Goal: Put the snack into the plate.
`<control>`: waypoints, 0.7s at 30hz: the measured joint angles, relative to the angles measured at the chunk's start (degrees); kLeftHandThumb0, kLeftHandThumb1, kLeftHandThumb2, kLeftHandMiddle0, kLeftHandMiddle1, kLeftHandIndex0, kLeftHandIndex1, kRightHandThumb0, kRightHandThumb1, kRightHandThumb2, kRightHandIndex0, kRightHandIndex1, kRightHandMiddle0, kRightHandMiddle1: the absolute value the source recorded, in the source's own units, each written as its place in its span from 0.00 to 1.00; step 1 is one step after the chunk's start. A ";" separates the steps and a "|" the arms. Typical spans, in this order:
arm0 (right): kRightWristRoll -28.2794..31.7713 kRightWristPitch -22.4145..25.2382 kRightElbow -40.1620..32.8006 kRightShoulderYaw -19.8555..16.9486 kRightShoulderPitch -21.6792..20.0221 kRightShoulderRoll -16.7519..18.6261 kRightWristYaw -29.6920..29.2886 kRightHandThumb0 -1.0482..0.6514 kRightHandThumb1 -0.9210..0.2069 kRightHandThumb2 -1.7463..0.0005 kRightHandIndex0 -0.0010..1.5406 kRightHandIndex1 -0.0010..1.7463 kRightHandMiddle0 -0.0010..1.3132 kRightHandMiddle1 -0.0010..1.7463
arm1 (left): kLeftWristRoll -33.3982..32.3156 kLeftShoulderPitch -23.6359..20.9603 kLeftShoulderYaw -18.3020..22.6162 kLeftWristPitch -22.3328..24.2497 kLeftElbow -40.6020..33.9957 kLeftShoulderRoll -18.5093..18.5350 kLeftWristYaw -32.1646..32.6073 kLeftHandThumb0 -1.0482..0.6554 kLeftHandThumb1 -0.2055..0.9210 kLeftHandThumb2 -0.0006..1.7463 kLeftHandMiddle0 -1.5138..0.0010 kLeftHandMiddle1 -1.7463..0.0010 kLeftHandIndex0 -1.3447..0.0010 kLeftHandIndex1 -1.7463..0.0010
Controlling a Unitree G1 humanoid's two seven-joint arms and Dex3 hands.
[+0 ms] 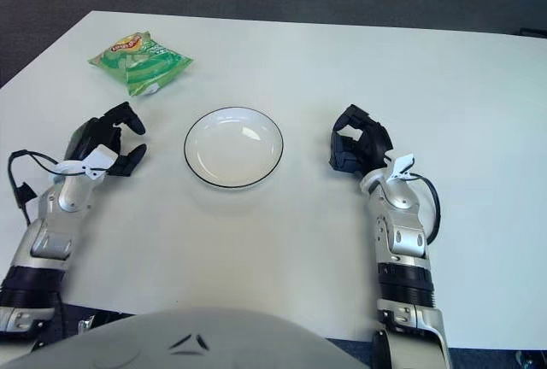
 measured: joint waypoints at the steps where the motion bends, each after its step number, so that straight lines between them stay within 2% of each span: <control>1: 0.00 -0.10 0.00 0.00 0.08 0.00 -0.02 0.32 0.58 0.22 0.85 1.00 0.50 1.00 | 0.63 0.14 0.12 0.32 -0.25 0.56 -0.21 0.32 0.41 0.80 0.18 0.00 0.50 0.00; 13: 0.00 -0.82 0.25 0.22 0.16 0.00 -0.23 0.32 0.58 0.21 0.85 1.00 0.50 1.00 | 3.76 -2.20 4.95 0.64 -4.14 10.17 -2.73 0.33 0.45 0.76 0.18 0.00 0.54 0.00; 17: 0.00 -1.02 0.48 0.25 0.16 0.00 -0.27 0.32 0.58 0.21 0.85 1.00 0.50 1.00 | 5.28 -4.78 5.33 2.86 -7.89 11.38 -4.97 0.33 0.46 0.75 0.20 0.00 0.54 0.00; 21: -0.02 -1.21 0.86 0.48 -0.15 0.00 -0.26 0.32 0.58 0.21 0.85 1.00 0.50 1.00 | 6.45 -7.33 5.32 3.00 -9.44 12.34 -5.37 0.34 0.48 0.74 0.23 0.00 0.56 0.00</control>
